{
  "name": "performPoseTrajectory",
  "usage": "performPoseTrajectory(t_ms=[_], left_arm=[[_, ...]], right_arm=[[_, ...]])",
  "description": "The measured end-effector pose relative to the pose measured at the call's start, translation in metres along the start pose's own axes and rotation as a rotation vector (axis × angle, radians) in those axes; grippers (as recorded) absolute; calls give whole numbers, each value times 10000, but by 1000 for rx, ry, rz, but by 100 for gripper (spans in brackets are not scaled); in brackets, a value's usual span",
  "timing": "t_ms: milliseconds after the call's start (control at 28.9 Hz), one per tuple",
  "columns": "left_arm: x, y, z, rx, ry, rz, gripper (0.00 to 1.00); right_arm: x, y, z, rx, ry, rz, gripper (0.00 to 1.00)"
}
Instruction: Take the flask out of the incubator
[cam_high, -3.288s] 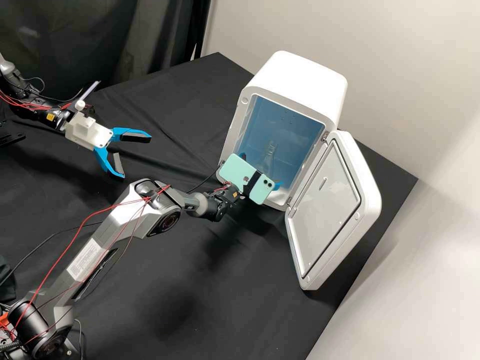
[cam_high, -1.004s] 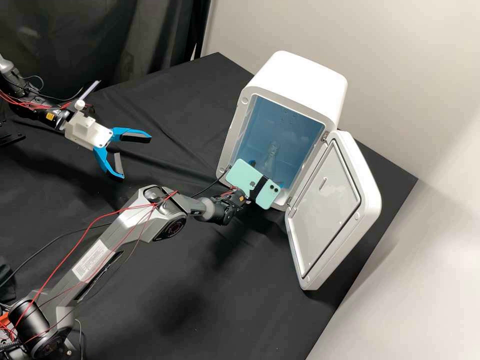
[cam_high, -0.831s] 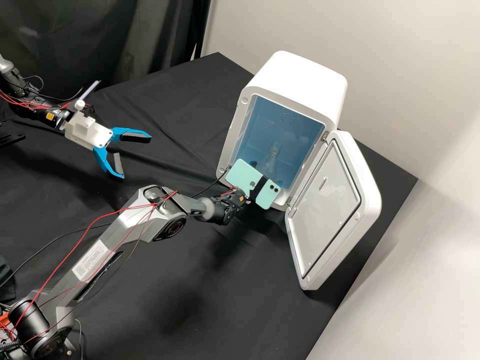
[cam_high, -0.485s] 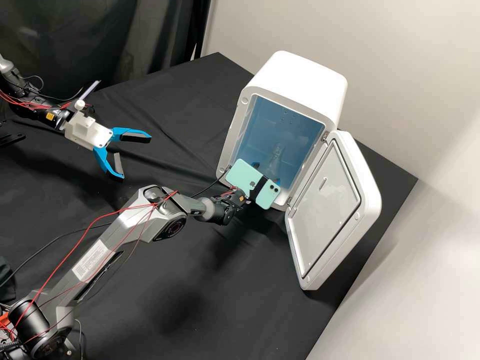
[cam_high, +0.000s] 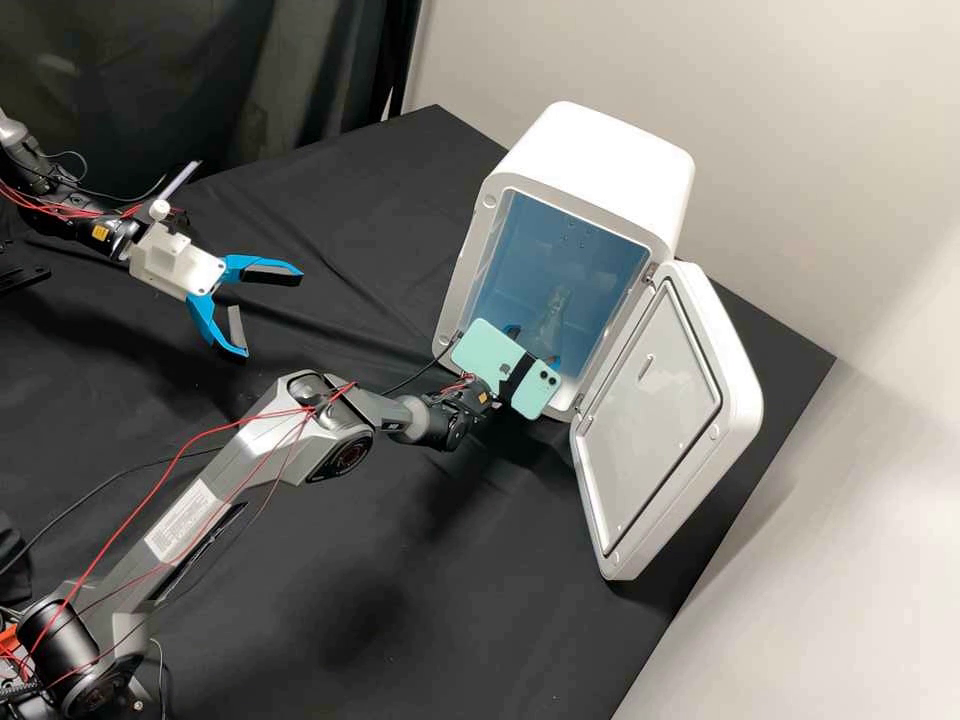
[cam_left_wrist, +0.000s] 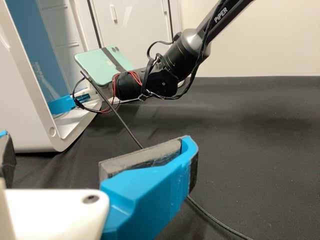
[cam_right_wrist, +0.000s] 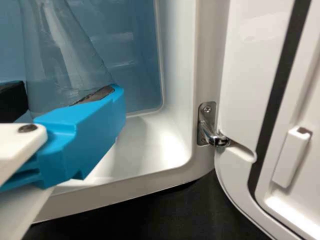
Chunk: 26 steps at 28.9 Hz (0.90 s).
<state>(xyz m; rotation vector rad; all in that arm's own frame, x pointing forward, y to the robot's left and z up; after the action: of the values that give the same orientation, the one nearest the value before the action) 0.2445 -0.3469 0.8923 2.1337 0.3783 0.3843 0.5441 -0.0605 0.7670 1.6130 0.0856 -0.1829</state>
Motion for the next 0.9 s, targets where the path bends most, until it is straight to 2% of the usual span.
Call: performPoseTrajectory(t_ms=[138, 381, 554, 727, 900], left_arm=[[0, 0, 0, 0, 0, 0, 100], [0, 0, 0, 0, 0, 0, 100], [0, 0, 4, 0, -1, 0, 100], [0, 0, 4, 0, -1, 0, 100], [0, 0, 4, 0, -1, 0, 100]], right_arm=[[-5, -8, 5, 1, 2, 0, 0], [-157, -120, 56, 15, 33, -7, 0], [-249, -143, -5, 19, 32, -21, 0], [-254, -195, -41, 25, 39, -32, 0], [-255, -190, -40, 29, 40, -30, 0]])
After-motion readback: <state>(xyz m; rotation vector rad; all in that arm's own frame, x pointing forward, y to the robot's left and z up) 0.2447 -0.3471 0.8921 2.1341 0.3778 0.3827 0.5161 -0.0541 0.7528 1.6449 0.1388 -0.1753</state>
